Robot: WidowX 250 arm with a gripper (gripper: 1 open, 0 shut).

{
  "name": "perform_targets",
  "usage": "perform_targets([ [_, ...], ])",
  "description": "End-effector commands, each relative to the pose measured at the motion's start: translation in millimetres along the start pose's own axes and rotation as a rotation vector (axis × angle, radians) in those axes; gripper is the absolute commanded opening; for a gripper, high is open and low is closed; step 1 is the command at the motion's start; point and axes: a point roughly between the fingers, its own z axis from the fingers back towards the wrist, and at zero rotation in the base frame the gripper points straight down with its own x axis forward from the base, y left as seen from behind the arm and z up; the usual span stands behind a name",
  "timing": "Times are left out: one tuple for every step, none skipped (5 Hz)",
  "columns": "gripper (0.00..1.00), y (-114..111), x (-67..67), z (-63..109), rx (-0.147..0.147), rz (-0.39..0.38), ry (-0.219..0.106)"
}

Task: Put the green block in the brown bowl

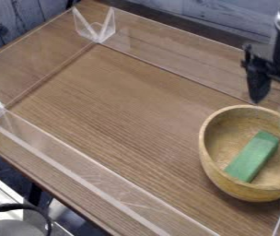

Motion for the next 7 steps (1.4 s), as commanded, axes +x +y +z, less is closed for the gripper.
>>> perform_targets([
  [1.0, 16, 9.6, 32.8, -0.002, 0.033, -0.086],
  [1.0, 20, 12.2, 29.2, 0.006, 0.045, -0.082],
  [1.0, 17, 22.8, 19.4, 0.011, 0.047, -0.084],
  [1.0, 12, 33.8, 9.3, 0.017, 0.047, -0.089],
  [1.0, 7, 40.3, 0.5, 0.021, 0.043, -0.085],
  [1.0, 5, 45.0, -7.8, 0.024, 0.042, -0.08],
  [1.0, 2, 49.9, -14.9, 0.026, 0.04, -0.078],
])
